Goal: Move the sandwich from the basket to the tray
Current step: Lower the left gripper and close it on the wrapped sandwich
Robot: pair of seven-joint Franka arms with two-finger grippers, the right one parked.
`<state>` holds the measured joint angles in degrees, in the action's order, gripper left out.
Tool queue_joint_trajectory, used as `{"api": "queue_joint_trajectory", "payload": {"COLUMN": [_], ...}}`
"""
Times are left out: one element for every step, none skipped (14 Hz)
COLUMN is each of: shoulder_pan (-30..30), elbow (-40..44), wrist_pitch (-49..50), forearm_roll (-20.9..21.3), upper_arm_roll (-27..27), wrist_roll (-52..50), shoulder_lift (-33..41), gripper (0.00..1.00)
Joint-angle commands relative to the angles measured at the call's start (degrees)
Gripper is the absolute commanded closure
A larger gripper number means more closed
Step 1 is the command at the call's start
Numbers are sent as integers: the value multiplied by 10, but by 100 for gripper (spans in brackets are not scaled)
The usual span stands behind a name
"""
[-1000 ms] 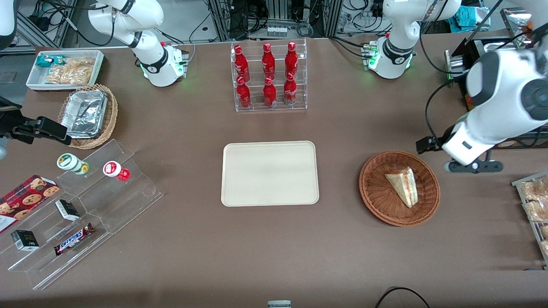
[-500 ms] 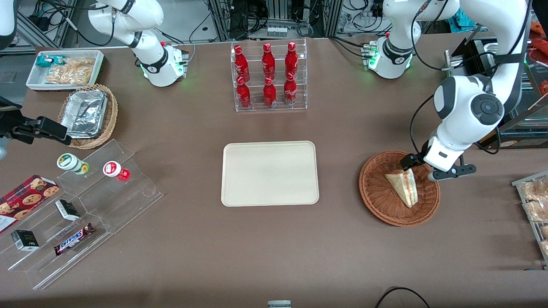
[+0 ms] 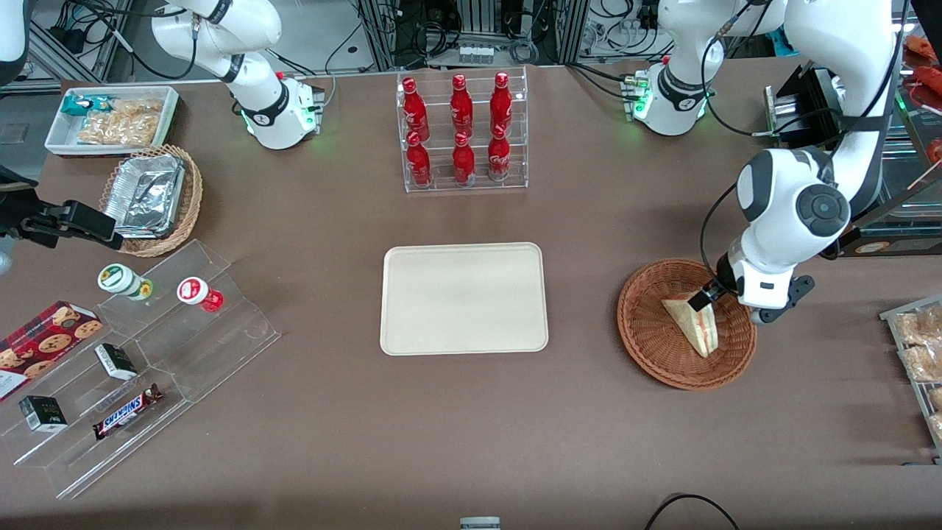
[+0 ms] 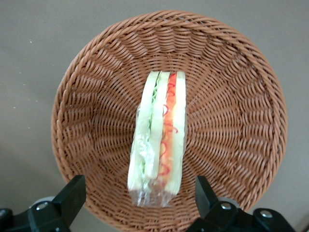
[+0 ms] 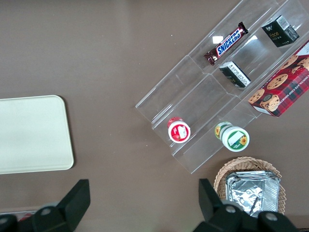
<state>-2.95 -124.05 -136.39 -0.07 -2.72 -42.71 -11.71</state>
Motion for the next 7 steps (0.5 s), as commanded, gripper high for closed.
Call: {"api": "queue_joint_trajectory", "payload": {"shoulder_pan": [-6, -6, -6, -6, -7, -6, -6], "elbow": [16, 16, 18, 19, 21, 21, 21], "wrist_pitch": [-24, -32, -41, -42, -42, -40, -37], "forearm_roll": [0, 1, 0, 0, 1, 1, 1], "upper_arm_roll": [3, 3, 3, 3, 3, 3, 3], "wrist_roll": [-23, -23, -23, -24, -23, -22, -22], "shoulder_lift": [-34, -46, -59, -66, -68, -68, -67], "gripper": [0, 0, 0, 1, 18, 46, 79]}}
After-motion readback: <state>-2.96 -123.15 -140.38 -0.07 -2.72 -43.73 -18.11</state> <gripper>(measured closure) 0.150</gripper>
